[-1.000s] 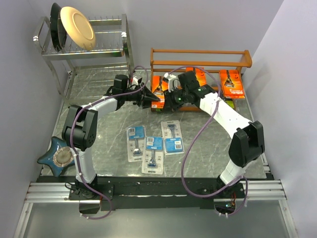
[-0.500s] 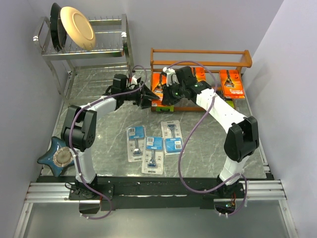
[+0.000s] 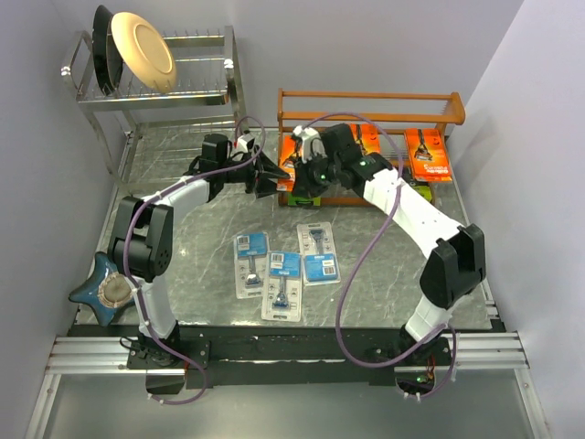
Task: Place and organize the shaving razors onto the shelf
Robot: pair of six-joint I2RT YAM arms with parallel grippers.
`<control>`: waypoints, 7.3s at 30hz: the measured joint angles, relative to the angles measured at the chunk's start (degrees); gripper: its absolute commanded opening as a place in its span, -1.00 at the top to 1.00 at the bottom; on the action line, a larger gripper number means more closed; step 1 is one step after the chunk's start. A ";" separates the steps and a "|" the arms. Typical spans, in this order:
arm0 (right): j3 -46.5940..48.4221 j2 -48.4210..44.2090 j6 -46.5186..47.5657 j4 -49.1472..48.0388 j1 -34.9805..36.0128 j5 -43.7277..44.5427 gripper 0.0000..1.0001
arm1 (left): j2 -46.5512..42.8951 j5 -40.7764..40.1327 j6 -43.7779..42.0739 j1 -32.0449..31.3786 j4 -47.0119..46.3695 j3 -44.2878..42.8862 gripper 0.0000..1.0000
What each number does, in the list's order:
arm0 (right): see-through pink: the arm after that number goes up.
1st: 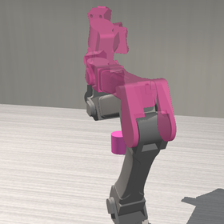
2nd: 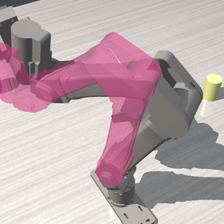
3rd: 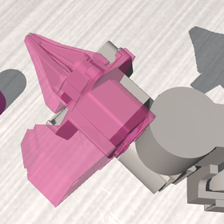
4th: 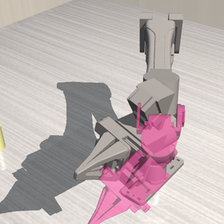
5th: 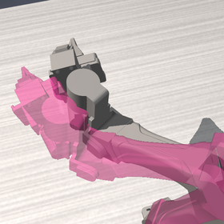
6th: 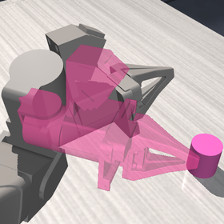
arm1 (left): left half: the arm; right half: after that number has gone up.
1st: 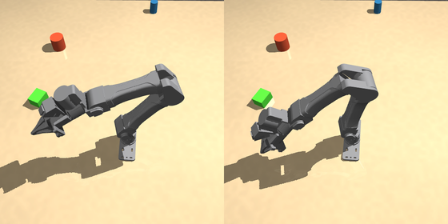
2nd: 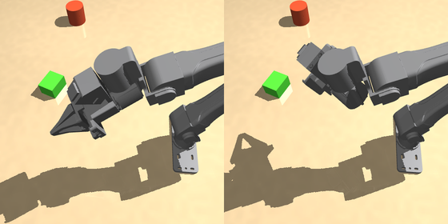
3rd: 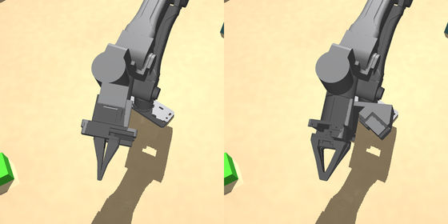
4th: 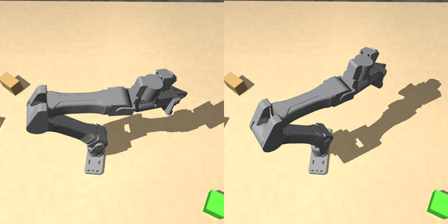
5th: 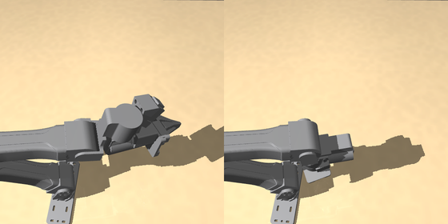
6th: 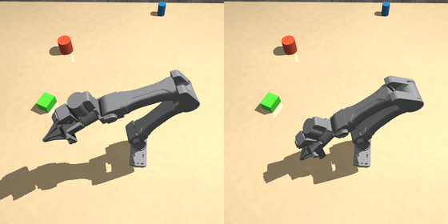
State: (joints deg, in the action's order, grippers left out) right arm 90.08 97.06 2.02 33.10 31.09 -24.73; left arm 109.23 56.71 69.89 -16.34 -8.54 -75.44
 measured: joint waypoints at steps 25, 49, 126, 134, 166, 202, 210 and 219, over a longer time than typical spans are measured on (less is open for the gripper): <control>0.31 4.74 2.36 2.99 1.84 9.31 0.94 | 0.00 -0.04 0.87 -0.04 -0.24 0.22 -0.26; 7.41 9.38 2.95 4.61 -2.05 13.31 0.99 | 0.00 -0.09 0.85 -0.04 -0.22 0.22 -0.29; -0.35 12.72 32.61 -26.69 -2.93 34.38 1.00 | -11.15 -1.57 -6.36 3.28 3.87 11.52 -0.37; -3.26 6.75 33.00 -26.62 -2.45 34.58 1.00 | -13.60 -1.62 -10.21 6.12 8.66 11.52 -0.78; -14.08 -4.92 21.94 5.57 18.16 2.32 -0.16 | -44.74 -22.45 -36.83 23.12 33.66 29.44 -0.99; -19.91 9.33 -36.04 1.25 26.12 22.03 0.79 | -52.52 -23.50 -27.32 31.85 35.34 38.47 -0.99; -19.63 -1.95 -25.40 7.69 24.00 23.78 1.00 | -50.99 -21.77 -26.08 31.87 34.51 38.45 -0.99; 5.31 -15.30 -9.62 13.81 16.46 27.04 1.00 | -47.50 -20.57 -26.95 29.27 34.25 32.81 -0.99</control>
State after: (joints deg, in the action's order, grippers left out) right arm 95.39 81.76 -7.60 46.92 47.55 2.31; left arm 61.73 36.14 42.94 12.93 25.71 -42.63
